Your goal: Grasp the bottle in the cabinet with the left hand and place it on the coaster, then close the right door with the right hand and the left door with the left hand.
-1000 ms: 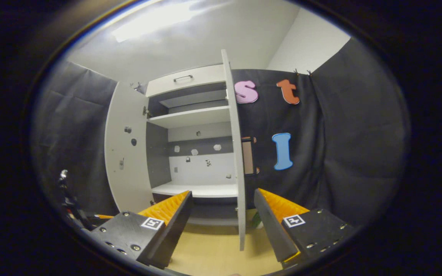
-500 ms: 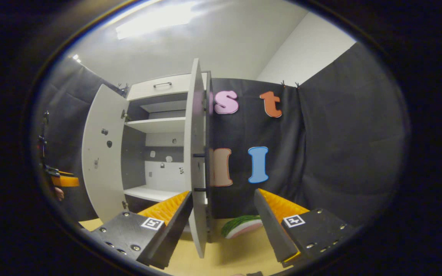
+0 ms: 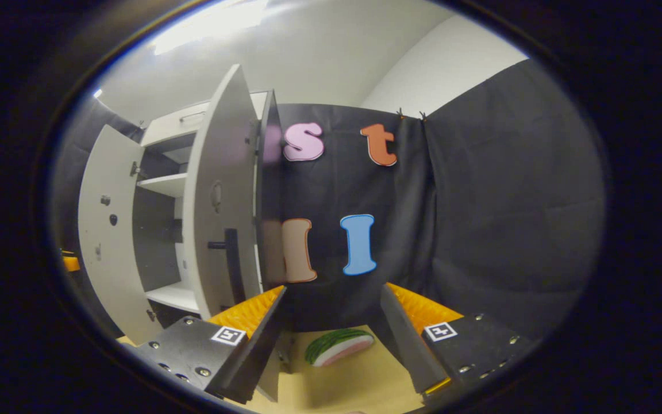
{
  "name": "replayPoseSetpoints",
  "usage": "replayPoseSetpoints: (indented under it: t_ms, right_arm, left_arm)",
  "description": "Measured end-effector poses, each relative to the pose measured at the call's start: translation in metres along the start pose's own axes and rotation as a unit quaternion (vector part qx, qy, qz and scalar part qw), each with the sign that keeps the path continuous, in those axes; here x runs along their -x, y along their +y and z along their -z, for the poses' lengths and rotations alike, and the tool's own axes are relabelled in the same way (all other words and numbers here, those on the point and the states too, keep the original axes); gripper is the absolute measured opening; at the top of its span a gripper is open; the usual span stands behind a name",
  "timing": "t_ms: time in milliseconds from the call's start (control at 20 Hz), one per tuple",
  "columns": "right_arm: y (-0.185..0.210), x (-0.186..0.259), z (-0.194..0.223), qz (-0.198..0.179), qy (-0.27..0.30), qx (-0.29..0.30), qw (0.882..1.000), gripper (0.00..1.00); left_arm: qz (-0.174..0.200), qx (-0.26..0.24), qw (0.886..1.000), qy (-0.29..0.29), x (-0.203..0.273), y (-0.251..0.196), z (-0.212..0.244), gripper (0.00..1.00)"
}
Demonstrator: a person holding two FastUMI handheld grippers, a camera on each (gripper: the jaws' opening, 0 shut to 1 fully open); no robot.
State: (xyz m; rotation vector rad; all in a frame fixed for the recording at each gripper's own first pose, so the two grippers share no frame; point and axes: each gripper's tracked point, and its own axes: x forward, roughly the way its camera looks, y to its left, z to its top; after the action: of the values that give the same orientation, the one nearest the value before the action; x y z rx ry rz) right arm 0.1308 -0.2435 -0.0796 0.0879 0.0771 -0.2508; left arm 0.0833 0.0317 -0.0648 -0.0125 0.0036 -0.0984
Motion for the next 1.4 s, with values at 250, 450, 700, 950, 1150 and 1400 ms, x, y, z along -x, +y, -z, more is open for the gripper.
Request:
replayPoseSetpoints:
  t_ms: [250, 450, 700, 950, 1150, 1400]
  right_arm:
    - [-0.001, -0.041, -0.018, 0.023, -0.009, -0.003, 1.0, 0.97]
    - [0.013, -0.057, -0.011, 0.02, 0.01, 0.028, 0.999, 0.93]
    - [0.08, -0.055, -0.008, -0.034, -0.009, 0.093, 0.995, 0.97]
    - [0.117, -0.046, 0.012, -0.042, 0.041, 0.009, 0.998, 0.8]
    - [0.147, -0.045, 0.005, -0.062, 0.026, 0.043, 0.997, 0.82]
    - [0.173, -0.044, 0.011, -0.075, 0.028, 0.025, 0.996, 0.8]
  left_arm:
    - [-0.007, 0.005, 1.0, -0.009, 0.008, 0.026, -0.014, 0.96]
    - [-0.033, -0.025, 0.999, -0.034, 0.016, 0.056, -0.035, 0.96]
    - [-0.034, 0.031, 0.999, -0.016, 0.026, 0.069, -0.023, 0.96]
    - [-0.053, 0.05, 0.997, 0.0, 0.039, 0.09, -0.013, 0.96]
    - [-0.056, 0.033, 0.998, -0.015, 0.045, 0.099, -0.023, 0.96]
    - [-0.059, 0.022, 0.998, -0.01, 0.055, 0.109, -0.018, 0.96]
